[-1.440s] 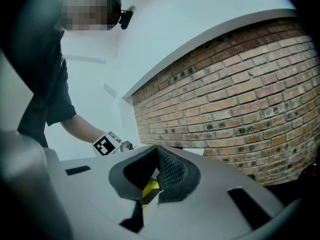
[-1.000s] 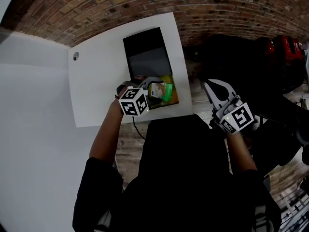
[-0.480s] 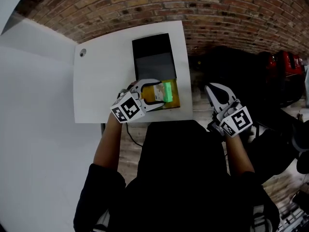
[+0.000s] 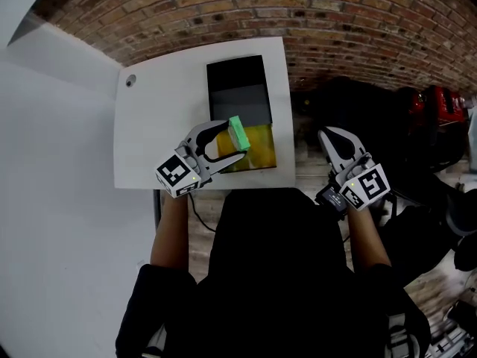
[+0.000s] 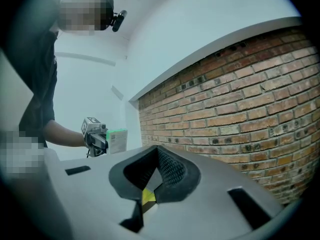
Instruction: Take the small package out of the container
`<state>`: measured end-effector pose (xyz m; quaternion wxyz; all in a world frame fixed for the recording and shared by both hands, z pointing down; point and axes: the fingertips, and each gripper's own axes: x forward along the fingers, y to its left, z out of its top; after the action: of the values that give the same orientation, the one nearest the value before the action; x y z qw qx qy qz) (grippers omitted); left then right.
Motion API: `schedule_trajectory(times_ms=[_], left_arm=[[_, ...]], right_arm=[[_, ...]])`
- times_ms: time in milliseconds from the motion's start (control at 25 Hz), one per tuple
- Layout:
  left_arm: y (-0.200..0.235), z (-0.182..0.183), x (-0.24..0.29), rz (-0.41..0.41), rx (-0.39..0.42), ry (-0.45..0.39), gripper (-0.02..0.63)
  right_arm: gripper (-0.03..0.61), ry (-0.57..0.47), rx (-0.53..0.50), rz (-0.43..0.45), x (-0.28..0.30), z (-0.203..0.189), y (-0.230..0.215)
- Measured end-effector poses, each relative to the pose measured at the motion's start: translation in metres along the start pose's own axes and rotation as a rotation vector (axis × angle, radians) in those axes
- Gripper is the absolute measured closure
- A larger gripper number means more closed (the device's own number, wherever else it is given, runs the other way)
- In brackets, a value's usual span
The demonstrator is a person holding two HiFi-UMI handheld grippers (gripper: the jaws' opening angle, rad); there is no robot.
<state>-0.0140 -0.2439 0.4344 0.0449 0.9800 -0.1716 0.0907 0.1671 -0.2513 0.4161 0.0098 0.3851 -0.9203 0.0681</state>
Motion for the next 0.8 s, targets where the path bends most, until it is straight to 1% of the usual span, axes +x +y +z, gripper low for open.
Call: schedule_trajectory(times_ms=[120, 240, 400, 560, 680, 800], left_arm=[[0.005, 0.013, -0.013, 0.037, -0.044, -0.073, 0.287], [0.008, 0.025, -0.024, 0.058, -0.086, -0.159, 0.287], [0.008, 0.034, -0.034, 0.079, -0.13, -0.238, 0.287], [0.011, 0.044, -0.045, 0.096, -0.214, -0.357, 0.287], [0.013, 0.046, -0.055, 0.111, -0.283, -0.451, 0.287], [0.013, 0.042, -0.062, 0.129, -0.317, -0.496, 0.287]], right_arm=[[0.572, -0.003, -0.004, 0.004, 0.0, 0.003, 0.0], [0.572, -0.002, -0.012, 0.006, 0.001, 0.005, 0.0], [0.572, -0.003, -0.015, 0.009, 0.002, 0.005, 0.0], [0.572, -0.004, -0.015, 0.015, 0.001, 0.005, 0.0], [0.572, -0.004, -0.013, 0.017, 0.0, 0.004, 0.002], [0.572, -0.004, -0.013, 0.021, 0.0, 0.004, 0.003]])
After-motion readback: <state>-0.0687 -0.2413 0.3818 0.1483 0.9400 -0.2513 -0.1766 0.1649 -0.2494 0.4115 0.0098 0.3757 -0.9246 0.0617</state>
